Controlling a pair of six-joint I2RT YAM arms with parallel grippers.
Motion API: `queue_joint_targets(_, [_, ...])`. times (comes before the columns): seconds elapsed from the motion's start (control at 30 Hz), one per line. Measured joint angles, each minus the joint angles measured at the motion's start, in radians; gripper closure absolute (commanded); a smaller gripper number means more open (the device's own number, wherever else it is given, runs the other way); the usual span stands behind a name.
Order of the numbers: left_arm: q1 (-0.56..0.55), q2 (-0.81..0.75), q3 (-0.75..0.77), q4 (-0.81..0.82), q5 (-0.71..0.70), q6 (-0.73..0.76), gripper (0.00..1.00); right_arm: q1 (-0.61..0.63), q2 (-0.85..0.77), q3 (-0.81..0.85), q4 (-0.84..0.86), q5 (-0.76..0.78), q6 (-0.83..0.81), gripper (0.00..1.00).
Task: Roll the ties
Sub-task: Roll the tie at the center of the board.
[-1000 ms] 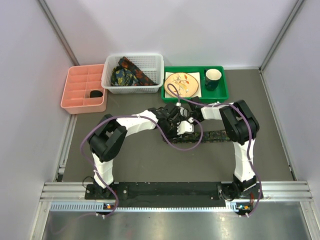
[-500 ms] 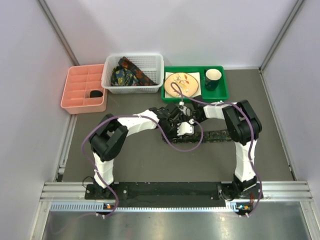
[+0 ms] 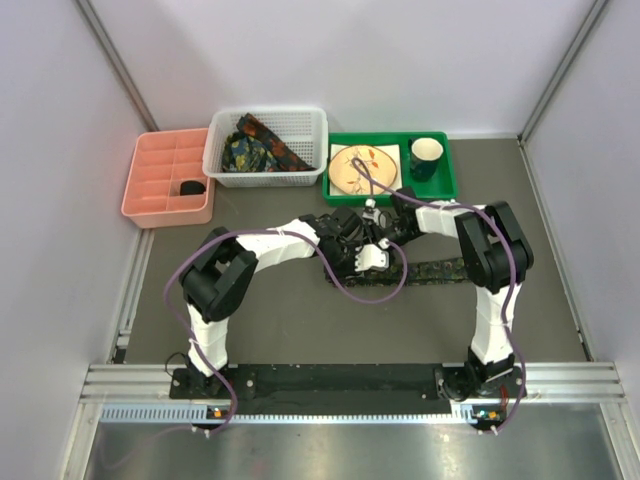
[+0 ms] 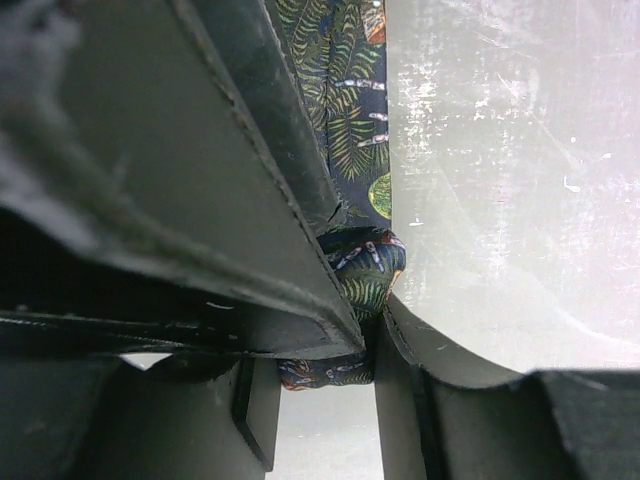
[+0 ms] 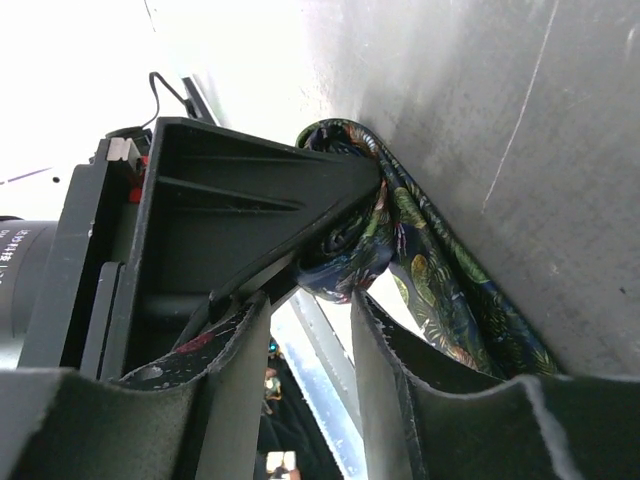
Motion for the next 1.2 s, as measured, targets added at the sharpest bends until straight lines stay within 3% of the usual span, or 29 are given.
queue_joint_targets(0.13, [0.0, 0.002, 0.003, -0.003, 0.001, 0.0, 0.77, 0.005, 0.003, -0.004, 0.013, 0.001, 0.014, 0.67])
queue_joint_targets(0.37, [0.0, 0.003, 0.006, -0.006, 0.001, 0.001, 0.69, 0.019, 0.036, -0.003, 0.055, 0.01, 0.024, 1.0])
queue_joint_targets(0.53, [0.0, 0.003, 0.006, -0.006, 0.002, 0.0, 0.56, 0.019, 0.045, 0.005, 0.039, 0.012, -0.002, 1.0])
queue_joint_targets(0.67, [0.014, 0.0, 0.003, 0.002, 0.023, -0.004, 0.37, 0.019, 0.045, 0.011, 0.016, 0.047, -0.037, 1.0])
queue_joint_targets(0.9, [0.116, -0.094, -0.145, 0.104, 0.187, -0.032, 0.18, 0.018, 0.045, 0.017, -0.019, 0.129, -0.105, 1.0])
queue_joint_targets(1.03, [0.199, -0.164, -0.258, 0.201, 0.259, -0.069, 0.17, 0.011, 0.045, 0.017, -0.037, 0.163, -0.124, 1.0])
queue_joint_targets(1.2, [0.198, -0.181, -0.292, 0.32, 0.327, -0.109, 0.18, 0.008, 0.045, 0.017, -0.041, 0.174, -0.126, 1.0])
